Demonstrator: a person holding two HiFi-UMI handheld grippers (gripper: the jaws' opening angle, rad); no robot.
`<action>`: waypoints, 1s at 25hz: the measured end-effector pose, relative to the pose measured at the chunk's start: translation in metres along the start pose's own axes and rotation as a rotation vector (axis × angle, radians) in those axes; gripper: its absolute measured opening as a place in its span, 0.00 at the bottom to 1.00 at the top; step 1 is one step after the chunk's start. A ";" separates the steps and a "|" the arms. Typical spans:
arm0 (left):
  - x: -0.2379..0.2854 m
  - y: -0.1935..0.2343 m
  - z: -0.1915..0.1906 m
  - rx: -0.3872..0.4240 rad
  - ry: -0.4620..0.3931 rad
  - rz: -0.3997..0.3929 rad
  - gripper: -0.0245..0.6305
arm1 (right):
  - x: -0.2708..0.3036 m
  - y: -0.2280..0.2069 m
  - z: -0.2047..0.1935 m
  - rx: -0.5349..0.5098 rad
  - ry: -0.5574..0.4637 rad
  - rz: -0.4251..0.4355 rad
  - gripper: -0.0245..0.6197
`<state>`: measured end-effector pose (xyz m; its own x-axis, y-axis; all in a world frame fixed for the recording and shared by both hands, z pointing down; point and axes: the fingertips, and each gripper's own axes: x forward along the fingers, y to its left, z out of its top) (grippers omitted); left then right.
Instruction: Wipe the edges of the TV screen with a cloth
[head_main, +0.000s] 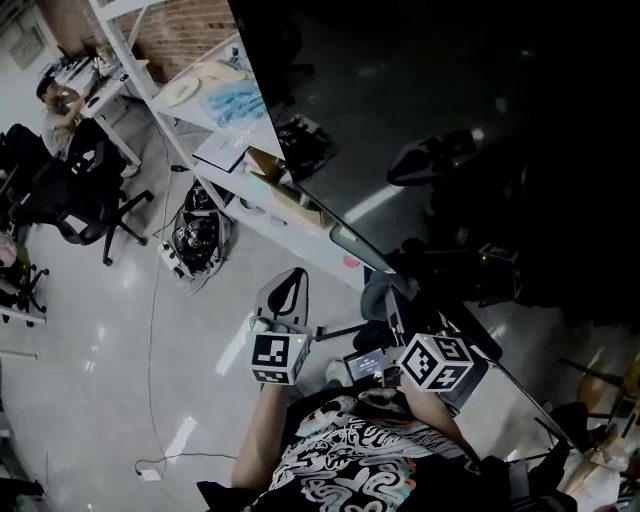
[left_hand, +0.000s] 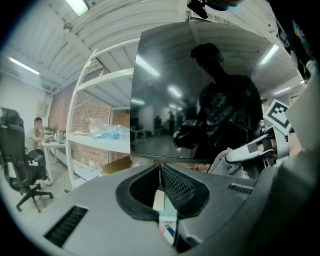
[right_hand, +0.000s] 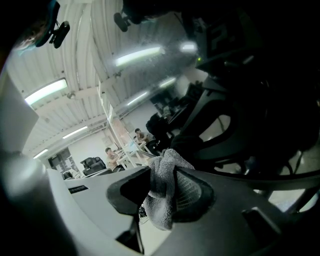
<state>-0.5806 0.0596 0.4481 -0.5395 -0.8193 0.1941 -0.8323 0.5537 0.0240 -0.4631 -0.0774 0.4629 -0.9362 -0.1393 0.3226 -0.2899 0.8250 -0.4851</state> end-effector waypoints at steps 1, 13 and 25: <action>-0.002 0.002 0.000 0.001 -0.002 0.002 0.07 | 0.000 0.001 0.000 -0.001 -0.003 -0.002 0.26; 0.007 0.030 0.002 0.011 -0.016 -0.046 0.07 | 0.020 0.010 -0.003 0.004 -0.029 -0.047 0.26; 0.025 0.060 0.006 0.027 0.011 -0.124 0.07 | 0.051 0.027 0.002 0.028 -0.036 -0.074 0.26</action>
<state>-0.6451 0.0717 0.4489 -0.4311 -0.8795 0.2018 -0.8957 0.4441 0.0223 -0.5188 -0.0638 0.4645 -0.9185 -0.2191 0.3292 -0.3633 0.7963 -0.4836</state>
